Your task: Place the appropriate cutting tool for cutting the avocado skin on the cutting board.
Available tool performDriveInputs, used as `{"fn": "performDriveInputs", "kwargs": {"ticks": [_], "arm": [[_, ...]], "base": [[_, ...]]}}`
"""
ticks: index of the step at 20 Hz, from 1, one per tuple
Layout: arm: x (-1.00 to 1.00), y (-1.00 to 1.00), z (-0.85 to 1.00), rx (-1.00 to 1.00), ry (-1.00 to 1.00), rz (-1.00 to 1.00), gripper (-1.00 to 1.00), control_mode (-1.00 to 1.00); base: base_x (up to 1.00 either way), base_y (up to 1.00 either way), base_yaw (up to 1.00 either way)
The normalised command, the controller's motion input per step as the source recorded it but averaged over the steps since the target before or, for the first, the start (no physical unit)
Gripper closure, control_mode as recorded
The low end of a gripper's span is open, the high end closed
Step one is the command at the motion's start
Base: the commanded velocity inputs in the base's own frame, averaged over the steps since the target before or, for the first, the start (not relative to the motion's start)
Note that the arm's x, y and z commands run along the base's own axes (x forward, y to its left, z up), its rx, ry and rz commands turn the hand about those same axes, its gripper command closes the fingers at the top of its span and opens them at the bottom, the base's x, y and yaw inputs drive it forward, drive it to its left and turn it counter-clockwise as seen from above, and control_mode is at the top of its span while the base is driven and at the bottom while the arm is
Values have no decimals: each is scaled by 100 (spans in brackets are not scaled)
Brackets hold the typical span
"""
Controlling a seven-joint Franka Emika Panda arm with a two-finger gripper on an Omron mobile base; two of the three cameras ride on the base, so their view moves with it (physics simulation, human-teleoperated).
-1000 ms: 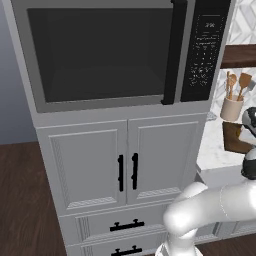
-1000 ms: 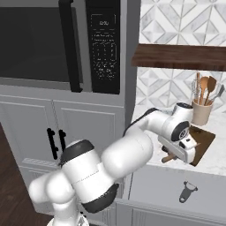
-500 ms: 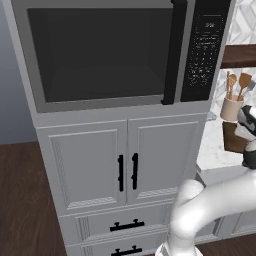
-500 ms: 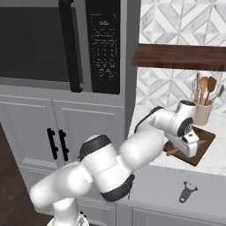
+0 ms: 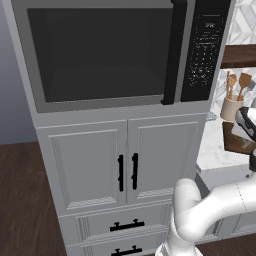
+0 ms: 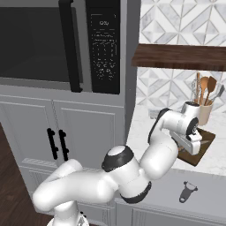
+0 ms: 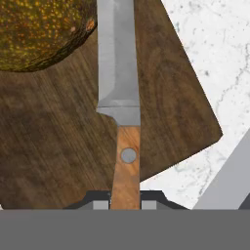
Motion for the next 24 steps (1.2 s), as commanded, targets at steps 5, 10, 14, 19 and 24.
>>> {"fn": "performDriveInputs", "kwargs": {"ticks": [5, 10, 14, 19, 24], "arm": [[4, -32, -38, 0, 0, -1, 100, -100], [7, -26, -23, 0, 0, 0, 100, -100], [9, -2, -11, 0, -1, 0, -100, -100], [12, 0, -13, 0, 0, 0, -100, -100], [4, -1, -9, 0, -3, 0, -100, -100]], "base": [[0, 0, 0], [0, 0, 0], [0, 0, 0], [0, 0, 0], [0, 0, 0]]}}
